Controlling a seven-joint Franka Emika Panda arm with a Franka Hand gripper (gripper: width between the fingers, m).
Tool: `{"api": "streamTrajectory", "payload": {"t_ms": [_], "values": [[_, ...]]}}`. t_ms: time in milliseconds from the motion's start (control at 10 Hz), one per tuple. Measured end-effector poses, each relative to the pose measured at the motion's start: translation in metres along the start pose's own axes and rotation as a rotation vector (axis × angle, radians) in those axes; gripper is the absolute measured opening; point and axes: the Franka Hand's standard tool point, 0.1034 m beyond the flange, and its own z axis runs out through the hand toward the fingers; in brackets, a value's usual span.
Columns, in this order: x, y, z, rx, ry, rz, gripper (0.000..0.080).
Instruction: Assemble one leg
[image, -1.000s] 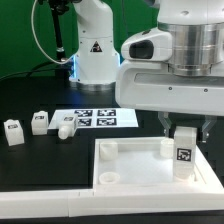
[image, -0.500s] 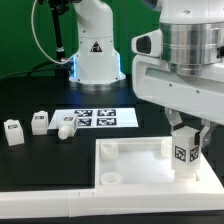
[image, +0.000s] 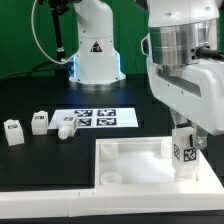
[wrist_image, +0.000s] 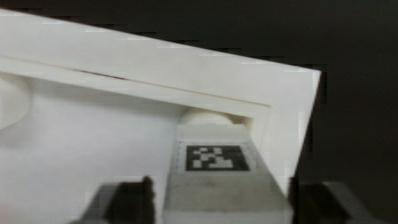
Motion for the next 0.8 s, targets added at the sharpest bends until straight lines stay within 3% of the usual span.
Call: {"api": "streamTrajectory", "payload": {"t_ms": [100,200,300,600,800], "values": [[0.0013,0.0008,-0.0002,-0.013,0.008,-0.224,0.0505],[0.0021,0.001,-0.0004,-0.02,0.003,-0.419,0.0618],[-0.0003,0.004,0.0002,-0.048,-0.007,-0.549,0.064],[0.0012,0.0025,0.0001,-0.044,-0.008,-0.741,0.0648],[-0.0016,0.0012,0.0022,-0.056,-0.002,-1.124,0.0649]]}}
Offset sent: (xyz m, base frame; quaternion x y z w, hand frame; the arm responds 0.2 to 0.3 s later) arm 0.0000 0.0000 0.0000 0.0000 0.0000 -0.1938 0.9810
